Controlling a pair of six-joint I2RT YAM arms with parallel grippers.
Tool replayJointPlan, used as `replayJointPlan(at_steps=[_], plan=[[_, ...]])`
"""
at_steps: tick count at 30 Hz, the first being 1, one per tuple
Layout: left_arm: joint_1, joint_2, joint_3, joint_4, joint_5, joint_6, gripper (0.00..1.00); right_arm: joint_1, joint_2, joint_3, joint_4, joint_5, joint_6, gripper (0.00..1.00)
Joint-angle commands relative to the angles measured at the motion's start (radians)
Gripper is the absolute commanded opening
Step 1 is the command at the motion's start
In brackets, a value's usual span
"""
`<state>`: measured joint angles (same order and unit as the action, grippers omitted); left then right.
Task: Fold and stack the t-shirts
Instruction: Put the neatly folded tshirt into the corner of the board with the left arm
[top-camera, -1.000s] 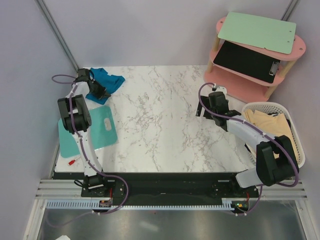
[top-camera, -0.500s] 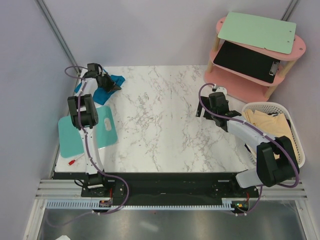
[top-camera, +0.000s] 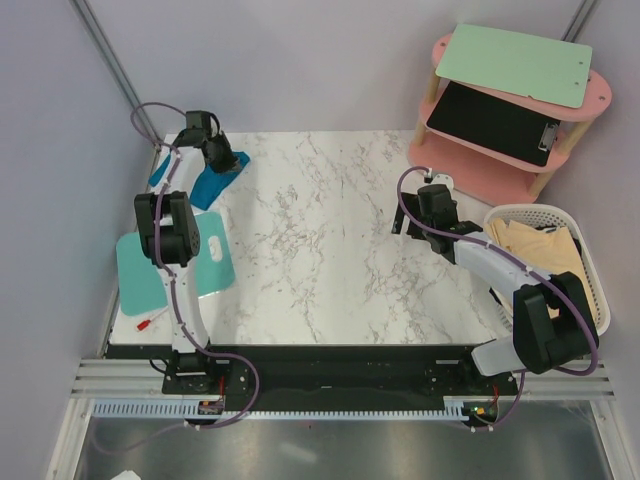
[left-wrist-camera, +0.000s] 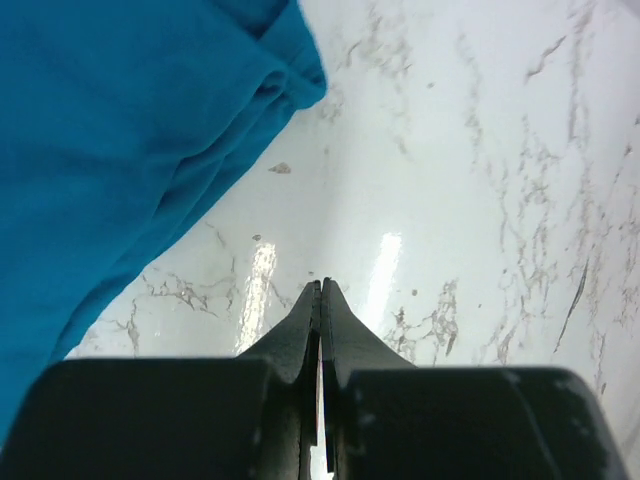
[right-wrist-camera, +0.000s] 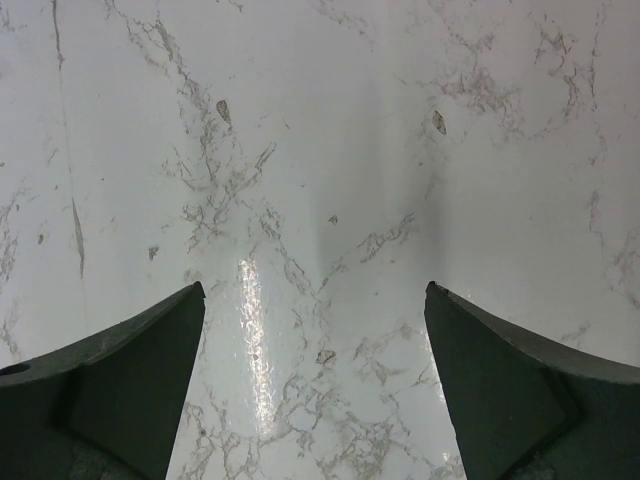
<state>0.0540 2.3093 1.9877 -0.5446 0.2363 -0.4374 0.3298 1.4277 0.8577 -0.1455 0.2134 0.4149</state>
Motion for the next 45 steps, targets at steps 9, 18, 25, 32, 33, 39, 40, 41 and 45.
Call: replayJointPlan(at_steps=[9, 18, 25, 32, 33, 39, 40, 41, 45], plan=[[0.130, -0.159, -0.104, -0.023, -0.233, 0.019, 0.02, 0.000, -0.032, -0.032, 0.027, -0.023, 0.002, 0.98], [0.164, -0.090, -0.089, -0.058, -0.362, 0.060, 0.02, 0.003, -0.024, -0.042, 0.037, -0.028, 0.001, 0.98], [0.164, -0.004, -0.058, -0.089, -0.331, 0.062, 0.02, 0.002, -0.023, -0.037, 0.037, -0.031, -0.002, 0.98], [0.127, 0.022, -0.076, -0.121, -0.301, 0.058, 0.02, 0.002, -0.030, -0.052, 0.050, -0.043, 0.007, 0.98], [0.115, 0.018, -0.101, -0.124, -0.301, 0.057, 0.02, 0.002, -0.027, -0.052, 0.053, -0.046, 0.012, 0.98], [0.006, 0.001, -0.182, -0.124, -0.302, 0.000, 0.02, 0.002, -0.021, -0.049, 0.064, -0.063, 0.016, 0.98], [-0.020, -0.002, -0.184, -0.124, -0.316, -0.001, 0.02, 0.002, -0.021, -0.052, 0.063, -0.062, 0.015, 0.98], [-0.028, -0.004, -0.184, -0.127, -0.327, -0.009, 0.02, 0.002, -0.030, -0.055, 0.063, -0.057, 0.013, 0.98], [-0.029, -0.047, -0.199, -0.129, -0.356, -0.029, 0.02, 0.002, -0.064, -0.071, 0.060, -0.048, 0.009, 0.98]])
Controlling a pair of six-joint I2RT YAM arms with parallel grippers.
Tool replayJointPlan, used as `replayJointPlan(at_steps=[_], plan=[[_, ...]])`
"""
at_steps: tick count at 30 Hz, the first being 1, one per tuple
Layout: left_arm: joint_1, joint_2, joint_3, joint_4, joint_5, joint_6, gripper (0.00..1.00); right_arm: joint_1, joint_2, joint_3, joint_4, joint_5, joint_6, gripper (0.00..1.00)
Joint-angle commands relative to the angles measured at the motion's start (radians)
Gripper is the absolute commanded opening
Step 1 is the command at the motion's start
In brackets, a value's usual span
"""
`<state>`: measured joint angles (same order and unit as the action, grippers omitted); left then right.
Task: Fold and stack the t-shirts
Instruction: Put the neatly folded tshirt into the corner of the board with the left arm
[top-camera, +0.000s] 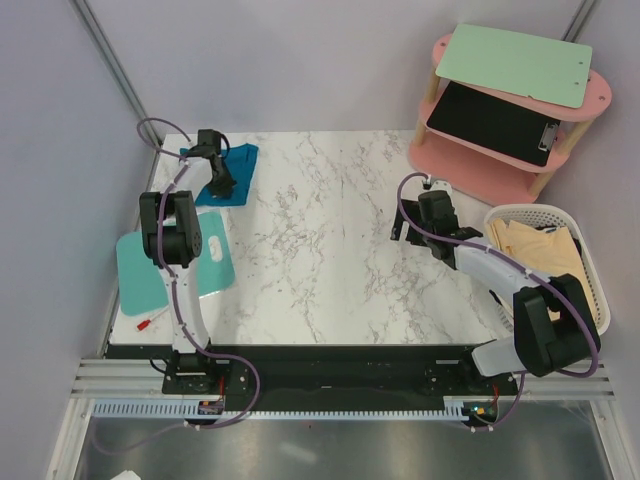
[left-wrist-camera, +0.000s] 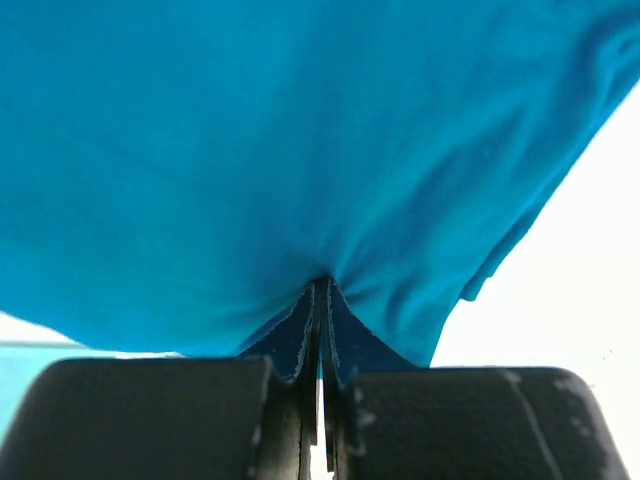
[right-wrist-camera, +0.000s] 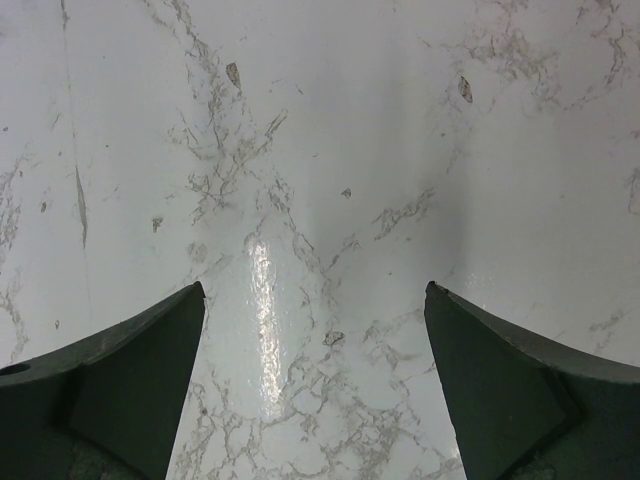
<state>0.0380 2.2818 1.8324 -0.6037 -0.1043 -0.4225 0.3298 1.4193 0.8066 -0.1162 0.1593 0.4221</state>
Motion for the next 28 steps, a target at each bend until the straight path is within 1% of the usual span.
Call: replayJointPlan(at_steps=[1, 3, 4, 5, 6, 7, 8, 9, 10, 11, 12, 14, 15, 19, 21, 22, 23, 24, 26, 28], plan=[[-0.012, -0.042, -0.044, -0.071, -0.032, -0.042, 0.02, 0.002, -0.063, -0.023, 0.032, 0.009, 0.000, 0.98], [-0.010, -0.071, -0.041, -0.073, -0.046, -0.042, 0.02, 0.002, -0.075, -0.029, 0.030, 0.014, 0.000, 0.98], [-0.009, -0.109, -0.041, -0.074, -0.051, -0.042, 0.02, 0.002, -0.077, -0.029, 0.029, 0.011, 0.001, 0.98], [-0.010, -0.126, -0.042, -0.074, -0.048, -0.041, 0.07, 0.002, -0.077, -0.026, 0.029, 0.009, 0.001, 0.98], [-0.009, -0.151, -0.044, -0.074, -0.041, -0.039, 0.36, 0.000, -0.079, -0.026, 0.029, 0.008, 0.003, 0.98], [-0.010, -0.174, -0.047, -0.073, -0.028, -0.038, 0.57, 0.000, -0.079, -0.026, 0.027, 0.006, 0.003, 0.98], [-0.013, -0.227, -0.061, -0.071, -0.026, -0.039, 0.74, 0.002, -0.080, -0.023, 0.026, 0.006, 0.001, 0.98], [-0.018, -0.255, -0.070, -0.067, -0.018, -0.042, 0.99, 0.000, -0.080, -0.021, 0.023, 0.006, 0.001, 0.98], [-0.024, -0.283, -0.084, -0.059, -0.017, -0.035, 1.00, 0.002, -0.083, -0.020, 0.023, 0.006, 0.001, 0.98], [-0.026, -0.347, -0.113, -0.041, -0.014, -0.029, 1.00, 0.002, -0.083, -0.020, 0.021, 0.008, 0.000, 0.98], [-0.061, -0.376, -0.131, -0.031, -0.005, -0.019, 1.00, 0.000, -0.085, -0.021, 0.020, 0.008, 0.000, 0.98], [-0.087, -0.441, -0.197, 0.010, 0.011, 0.011, 1.00, 0.000, -0.085, -0.023, 0.018, 0.013, -0.002, 0.98], [-0.120, -0.494, -0.220, 0.019, 0.024, 0.024, 1.00, 0.002, -0.083, -0.024, 0.016, 0.014, -0.003, 0.98], [-0.217, -0.597, -0.335, 0.062, 0.023, 0.065, 1.00, 0.000, -0.056, -0.027, 0.018, 0.011, -0.005, 0.98], [-0.254, -0.631, -0.424, 0.090, 0.028, 0.057, 1.00, 0.002, -0.049, -0.030, 0.016, 0.008, -0.002, 0.98], [-0.263, -0.665, -0.459, 0.105, 0.038, 0.045, 1.00, 0.002, -0.046, -0.033, 0.019, 0.006, 0.001, 0.98], [-0.271, -0.679, -0.528, 0.119, 0.041, 0.041, 1.00, 0.000, -0.045, -0.037, 0.021, 0.006, 0.003, 0.98], [-0.282, -0.692, -0.565, 0.163, 0.067, 0.039, 1.00, 0.000, -0.043, -0.038, 0.023, 0.005, 0.004, 0.98], [-0.288, -0.729, -0.651, 0.202, 0.101, 0.041, 1.00, 0.002, -0.037, -0.037, 0.026, 0.003, 0.004, 0.98], [-0.296, -0.766, -0.686, 0.220, 0.077, 0.036, 1.00, 0.002, -0.030, -0.030, 0.023, 0.002, 0.003, 0.98]])
